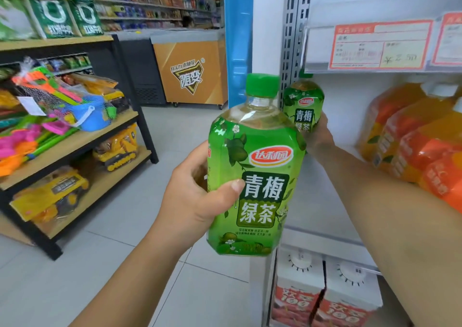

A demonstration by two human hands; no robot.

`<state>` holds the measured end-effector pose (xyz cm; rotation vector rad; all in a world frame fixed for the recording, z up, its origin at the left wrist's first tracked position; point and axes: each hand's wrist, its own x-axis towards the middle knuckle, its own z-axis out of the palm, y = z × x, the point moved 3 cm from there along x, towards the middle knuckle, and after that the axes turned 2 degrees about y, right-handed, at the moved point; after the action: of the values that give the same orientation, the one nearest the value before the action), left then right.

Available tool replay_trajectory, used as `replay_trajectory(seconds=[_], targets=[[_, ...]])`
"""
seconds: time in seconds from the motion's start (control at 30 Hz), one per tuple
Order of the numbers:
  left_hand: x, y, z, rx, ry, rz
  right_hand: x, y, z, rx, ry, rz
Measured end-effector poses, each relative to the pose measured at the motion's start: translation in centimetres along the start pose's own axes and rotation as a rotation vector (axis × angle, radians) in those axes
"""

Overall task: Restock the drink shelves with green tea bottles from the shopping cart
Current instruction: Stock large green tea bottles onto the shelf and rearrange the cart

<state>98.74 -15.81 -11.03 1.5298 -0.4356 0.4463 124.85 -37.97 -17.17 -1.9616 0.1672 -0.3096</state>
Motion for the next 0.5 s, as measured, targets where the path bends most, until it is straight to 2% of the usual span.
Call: replay_trajectory(seconds=[0.1,0.2,0.3,0.33,0.4,0.43,0.5], targets=[[0.0,0.2,0.3,-0.022,-0.006,-0.007,0.9,0.3,0.6,0.062,-0.055,0.073],[-0.1,0.1,0.5,-0.028,-0.021,-0.028,-2.1,-0.5,0.4,-0.056,-0.025,0.102],[-0.2,-0.1,0.5,-0.042,-0.011,-0.044,-8.0,-3.3,-1.8,0.249,0.064,-0.068],[-0.3,-0.1,0.5,-0.048,-0.012,-0.048,-10.9,-4.3,-2.8,0.37,0.004,-0.088],[-0.5,-0.1,0.8,-0.053,-0.009,-0.05,-16.4,-4.7,-4.7,0.591,-0.344,-0.09],[-0.6,-0.1,0.9,-0.055,-0.002,-0.056,-19.1,-5.0,-5.4,0.618,-0.533,-0.099],[-0.9,-0.2,1.4,-0.079,0.006,-0.057,-23.7,-6.0,-6.7,0.432,-0.776,-0.156]])
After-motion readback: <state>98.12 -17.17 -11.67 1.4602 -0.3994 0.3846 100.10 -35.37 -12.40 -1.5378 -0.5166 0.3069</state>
